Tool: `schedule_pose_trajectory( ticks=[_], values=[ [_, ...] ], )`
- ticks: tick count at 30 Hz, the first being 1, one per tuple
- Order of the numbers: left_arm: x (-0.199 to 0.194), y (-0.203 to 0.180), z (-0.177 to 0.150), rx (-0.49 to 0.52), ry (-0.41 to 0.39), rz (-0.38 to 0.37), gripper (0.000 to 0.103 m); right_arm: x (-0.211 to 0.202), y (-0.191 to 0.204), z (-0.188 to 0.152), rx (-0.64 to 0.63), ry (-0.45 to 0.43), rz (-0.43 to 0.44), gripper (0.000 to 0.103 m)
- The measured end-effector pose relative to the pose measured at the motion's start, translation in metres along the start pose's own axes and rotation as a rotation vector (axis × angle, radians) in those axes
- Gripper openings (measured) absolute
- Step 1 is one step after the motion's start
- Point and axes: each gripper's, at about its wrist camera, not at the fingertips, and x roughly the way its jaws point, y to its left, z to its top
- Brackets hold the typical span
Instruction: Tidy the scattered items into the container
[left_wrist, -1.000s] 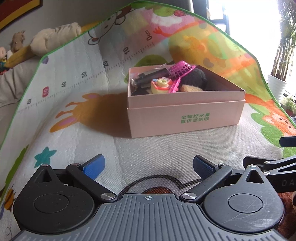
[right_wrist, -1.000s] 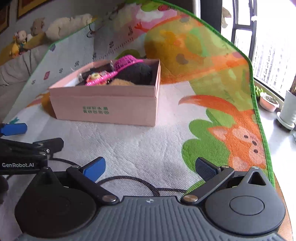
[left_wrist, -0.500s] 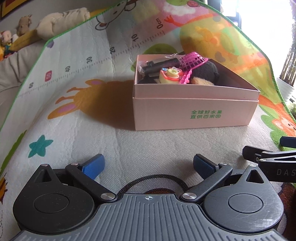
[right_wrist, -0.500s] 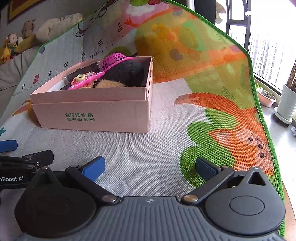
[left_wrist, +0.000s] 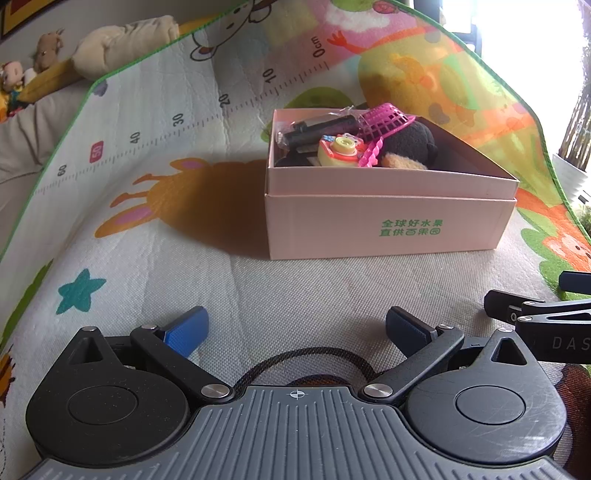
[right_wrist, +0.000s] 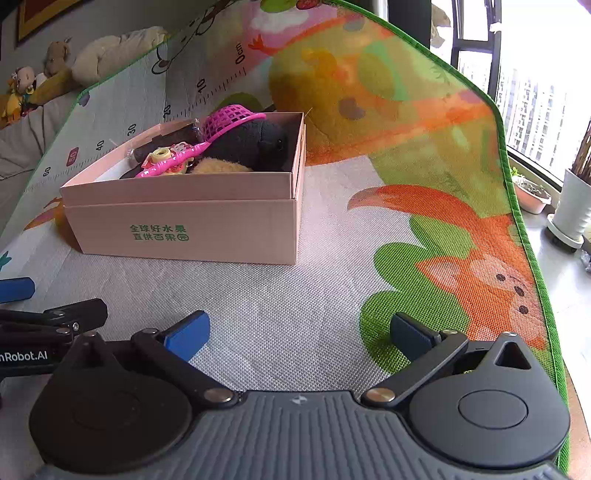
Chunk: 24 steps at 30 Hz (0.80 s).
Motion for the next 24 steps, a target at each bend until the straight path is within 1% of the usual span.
schedule_pose_trajectory(
  ticks=[24],
  values=[
    [0.0002, 0.0002, 0.0001, 0.000, -0.001, 0.000, 0.103, 0.0001, 0.0010, 0.0003, 0.002, 0.000, 0.001, 0.103]
  ],
)
